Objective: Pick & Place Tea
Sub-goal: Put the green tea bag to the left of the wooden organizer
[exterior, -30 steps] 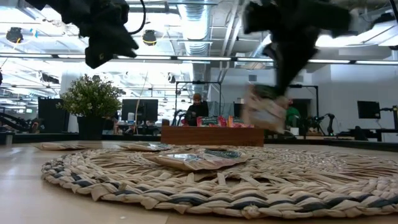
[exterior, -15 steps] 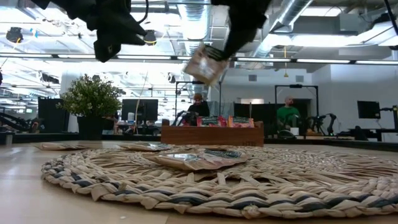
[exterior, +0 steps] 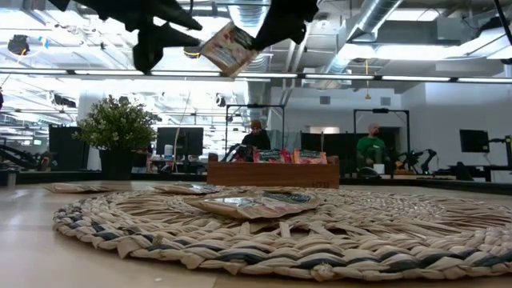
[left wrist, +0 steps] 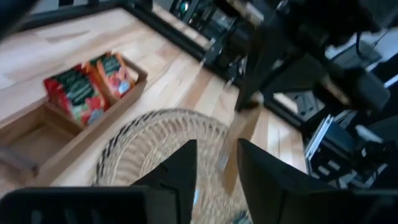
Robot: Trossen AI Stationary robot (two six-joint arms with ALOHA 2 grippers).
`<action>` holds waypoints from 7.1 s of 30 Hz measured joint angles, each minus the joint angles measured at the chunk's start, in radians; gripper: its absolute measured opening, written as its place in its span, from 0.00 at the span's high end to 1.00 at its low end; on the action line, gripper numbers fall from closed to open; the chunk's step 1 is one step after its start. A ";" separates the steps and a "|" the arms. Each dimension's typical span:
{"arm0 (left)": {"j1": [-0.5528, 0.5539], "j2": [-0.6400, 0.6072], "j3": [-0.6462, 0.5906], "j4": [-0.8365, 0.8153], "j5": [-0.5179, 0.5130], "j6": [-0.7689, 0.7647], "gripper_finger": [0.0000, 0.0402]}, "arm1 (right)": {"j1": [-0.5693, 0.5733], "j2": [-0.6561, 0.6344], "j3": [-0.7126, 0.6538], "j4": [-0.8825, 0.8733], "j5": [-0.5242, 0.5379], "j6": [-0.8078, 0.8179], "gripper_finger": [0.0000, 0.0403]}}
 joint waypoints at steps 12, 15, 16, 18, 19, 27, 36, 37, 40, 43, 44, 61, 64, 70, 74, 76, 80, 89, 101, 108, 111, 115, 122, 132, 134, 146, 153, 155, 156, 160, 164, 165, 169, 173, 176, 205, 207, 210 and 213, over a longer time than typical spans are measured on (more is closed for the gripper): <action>0.007 0.147 0.001 0.214 0.064 -0.006 0.55 | -0.002 0.000 0.000 0.009 -0.005 0.000 1.00; 0.007 0.178 0.027 0.212 0.071 -0.001 0.55 | -0.002 0.000 0.000 0.008 -0.010 0.000 1.00; 0.007 0.188 0.039 0.211 0.071 0.009 0.55 | -0.002 0.000 0.000 0.007 -0.010 0.000 1.00; 0.007 0.208 0.062 0.196 0.071 0.036 0.55 | -0.002 0.000 0.000 0.006 -0.010 0.000 1.00; 0.007 0.219 0.075 0.189 0.071 0.047 0.55 | -0.002 0.000 0.000 0.006 -0.010 0.000 1.00; 0.007 0.288 0.159 0.084 0.071 0.085 0.55 | -0.002 0.000 0.000 -0.012 -0.018 0.000 1.00; 0.007 0.304 0.185 0.064 0.071 0.087 0.70 | -0.002 0.000 -0.001 -0.014 -0.020 0.000 1.00; 0.007 0.304 0.185 0.065 0.073 0.087 0.73 | -0.002 0.000 -0.001 -0.014 -0.021 0.000 1.00; 0.007 0.304 0.185 0.068 0.082 0.086 0.82 | -0.002 0.000 -0.001 -0.014 -0.021 0.000 1.00; 0.007 0.304 0.185 0.071 0.084 0.080 0.93 | -0.002 0.000 -0.001 -0.014 -0.022 0.000 1.00; 0.007 0.304 0.185 0.071 0.087 0.079 0.96 | -0.002 0.000 -0.001 -0.014 -0.022 -0.001 1.00; 0.006 0.304 0.185 0.056 0.075 0.089 1.00 | -0.011 0.000 -0.002 -0.028 -0.026 -0.025 0.85; 0.006 0.304 0.185 0.032 0.037 0.103 1.00 | -0.032 0.000 -0.002 -0.098 -0.029 -0.017 0.76; 0.017 0.304 0.185 0.017 -0.056 0.172 1.00 | -0.077 0.000 -0.002 -0.336 0.007 0.025 0.67; 0.065 0.304 0.185 0.017 -0.063 0.215 1.00 | -0.084 -0.008 -0.034 -0.407 0.028 0.027 0.68; 0.098 0.304 0.185 0.018 -0.063 0.239 1.00 | -0.072 -0.028 -0.072 -0.413 0.028 0.034 0.69; 0.181 0.304 0.184 0.036 -0.029 0.282 1.00 | -0.039 -0.095 -0.178 -0.382 0.028 0.072 0.72; 0.346 0.411 0.150 0.267 0.103 0.307 1.00 | 0.053 -0.285 -0.383 -0.249 0.063 0.255 0.77; 0.424 0.611 0.150 0.355 0.105 0.310 1.00 | 0.188 -0.453 -0.510 -0.226 0.195 0.500 0.77; 0.433 0.611 0.151 0.325 0.049 0.322 1.00 | 0.235 -0.461 -0.544 -0.230 0.202 0.588 0.77; 0.433 0.611 0.109 0.355 0.045 0.314 1.00 | 0.245 -0.458 -0.544 -0.229 0.210 0.588 0.77; 0.437 0.611 0.020 0.482 0.032 0.257 1.00 | 0.245 -0.459 -0.544 -0.229 0.214 0.588 0.77; 0.437 0.609 -0.016 0.587 0.054 0.246 1.00 | 0.233 -0.459 -0.544 -0.221 0.214 0.584 0.77; 0.439 0.711 -0.016 0.703 0.026 0.245 1.00 | 0.229 -0.459 -0.544 -0.209 0.214 0.585 0.77; 0.438 0.720 -0.016 0.716 0.026 0.243 1.00 | 0.228 -0.459 -0.544 -0.204 0.214 0.585 0.77; 0.438 0.721 -0.016 0.707 0.026 0.266 1.00 | 0.228 -0.459 -0.544 -0.193 0.214 0.584 0.77; 0.438 0.721 -0.016 0.682 0.026 0.266 1.00 | 0.228 -0.459 -0.543 -0.179 0.214 0.584 0.77; 0.438 0.721 -0.016 0.674 0.026 0.265 1.00 | 0.228 -0.459 -0.543 -0.175 0.214 0.584 0.77; 0.438 0.721 -0.016 0.670 0.026 0.265 1.00 | 0.228 -0.459 -0.543 -0.175 0.214 0.584 0.77; 0.438 0.721 -0.016 0.668 0.026 0.264 1.00 | 0.228 -0.459 -0.543 -0.174 0.214 0.584 0.77; 0.438 0.722 -0.016 0.668 0.017 0.266 1.00 | 0.228 -0.459 -0.543 -0.172 0.214 0.584 0.77; 0.438 0.722 -0.016 0.668 0.014 0.266 1.00 | 0.228 -0.459 -0.543 -0.172 0.214 0.584 0.77; 0.438 0.722 -0.016 0.668 0.009 0.288 1.00 | 0.228 -0.459 -0.543 -0.172 0.214 0.584 0.77; 0.438 0.722 -0.016 0.668 0.008 0.290 0.96 | 0.228 -0.459 -0.543 -0.172 0.214 0.584 0.77; 0.438 0.722 -0.016 0.668 0.008 0.292 0.89 | 0.228 -0.459 -0.543 -0.170 0.214 0.584 0.77; 0.260 0.216 -0.015 -0.019 0.199 0.318 0.68 | 0.230 -0.459 -0.543 -0.172 0.214 0.525 0.77; 0.212 0.216 -0.016 -0.096 0.187 0.282 0.68 | 0.230 -0.459 -0.543 -0.169 0.216 0.502 0.77; 0.144 0.241 -0.015 -0.117 0.183 0.275 0.68 | 0.230 -0.459 -0.542 -0.167 0.232 0.483 0.77; 0.093 0.277 -0.016 -0.121 0.170 0.300 0.68 | 0.230 -0.459 -0.542 -0.164 0.243 0.478 0.77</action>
